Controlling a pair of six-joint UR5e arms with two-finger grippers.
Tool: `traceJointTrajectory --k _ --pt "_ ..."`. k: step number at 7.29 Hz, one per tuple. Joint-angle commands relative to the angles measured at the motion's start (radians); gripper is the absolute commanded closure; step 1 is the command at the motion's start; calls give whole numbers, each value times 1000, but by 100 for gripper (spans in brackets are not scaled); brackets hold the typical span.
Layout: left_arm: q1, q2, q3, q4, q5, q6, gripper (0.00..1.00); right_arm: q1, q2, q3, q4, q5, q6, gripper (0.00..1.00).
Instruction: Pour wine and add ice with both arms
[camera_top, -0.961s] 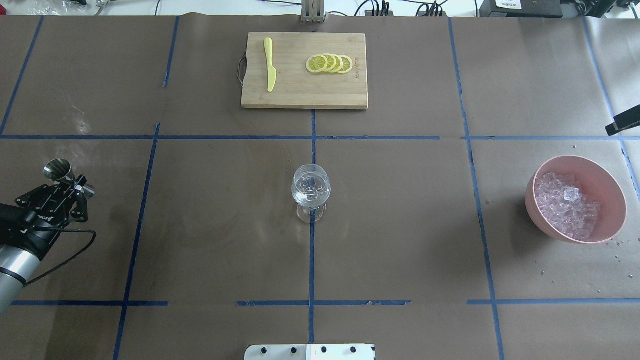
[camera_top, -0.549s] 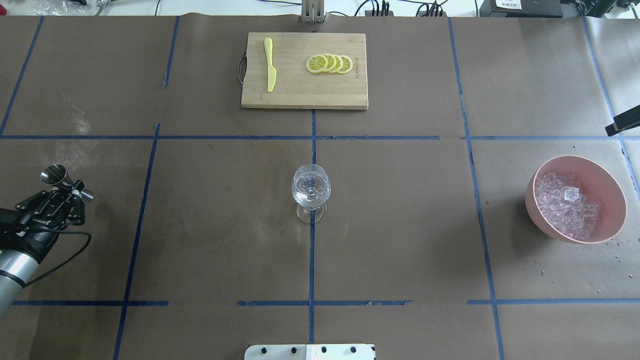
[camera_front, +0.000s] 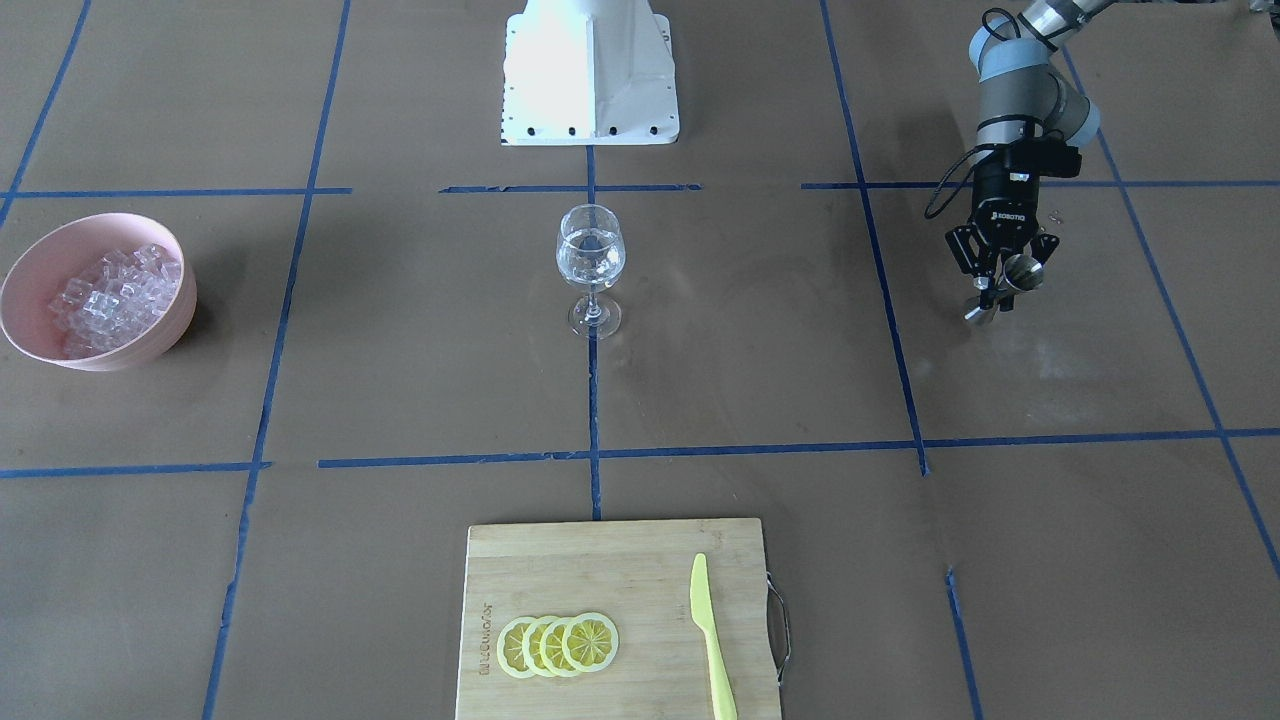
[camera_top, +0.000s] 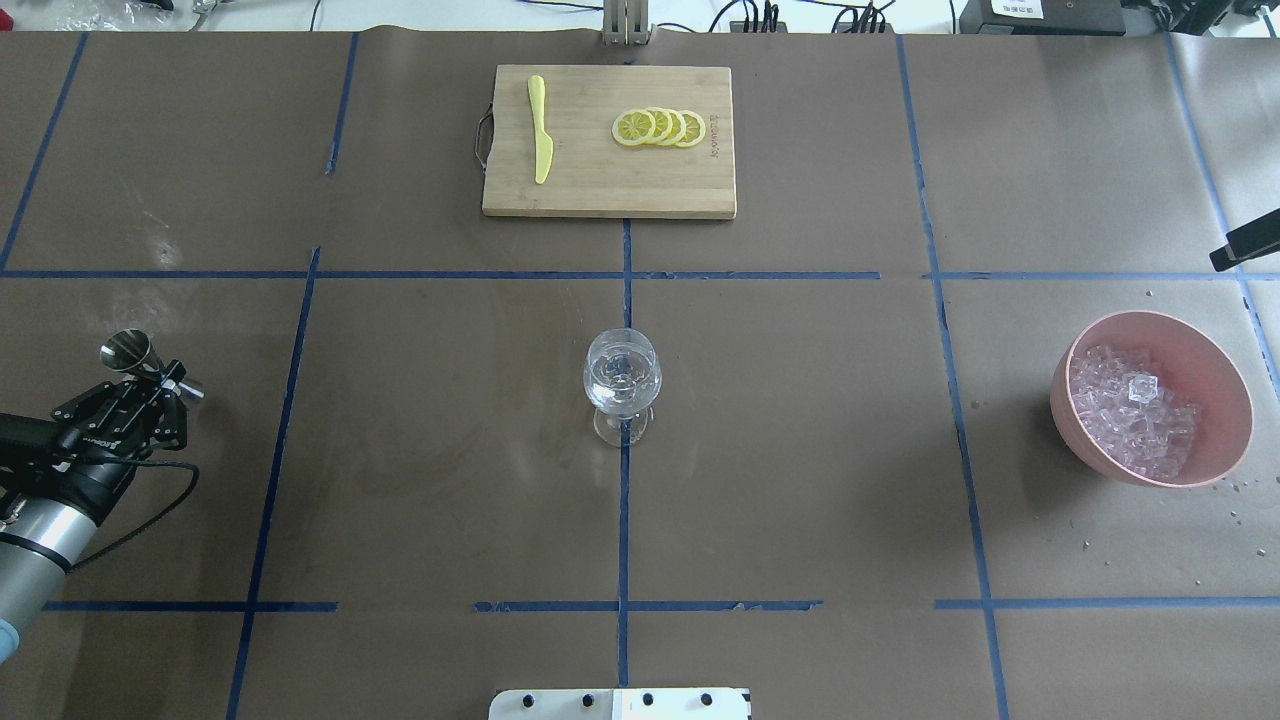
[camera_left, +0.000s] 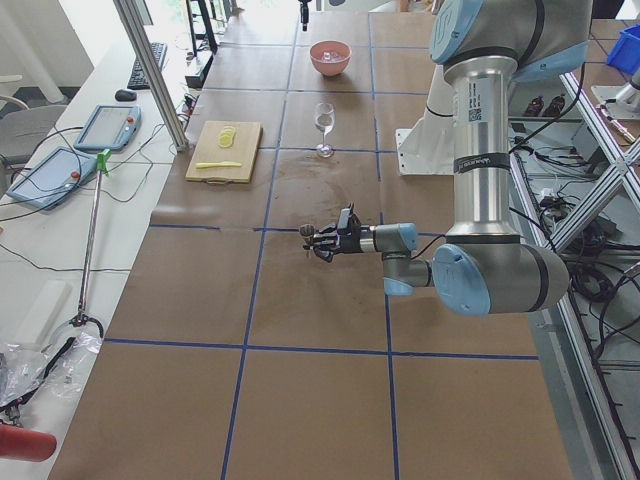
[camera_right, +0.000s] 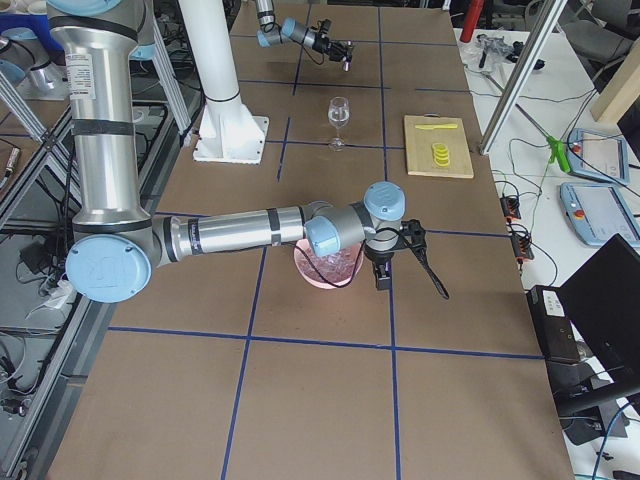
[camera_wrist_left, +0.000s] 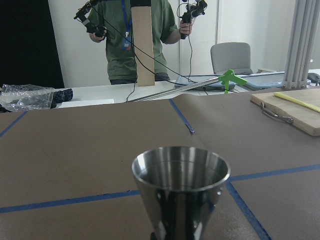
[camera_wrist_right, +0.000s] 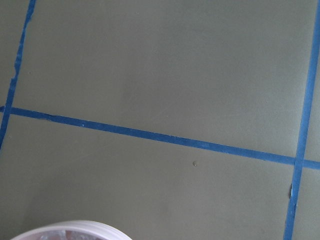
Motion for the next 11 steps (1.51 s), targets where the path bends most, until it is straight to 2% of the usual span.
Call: traceJointTrajectory --k 1,3,11 --pt "0 -2 5 -4 23 -73 100 0 -1 1 0 0 0 0" --pt "3 -2 26 -1 58 -76 100 0 1 1 0 0 0 0" --pt "24 -11 56 12 90 -81 100 0 -1 3 0 0 -1 0"
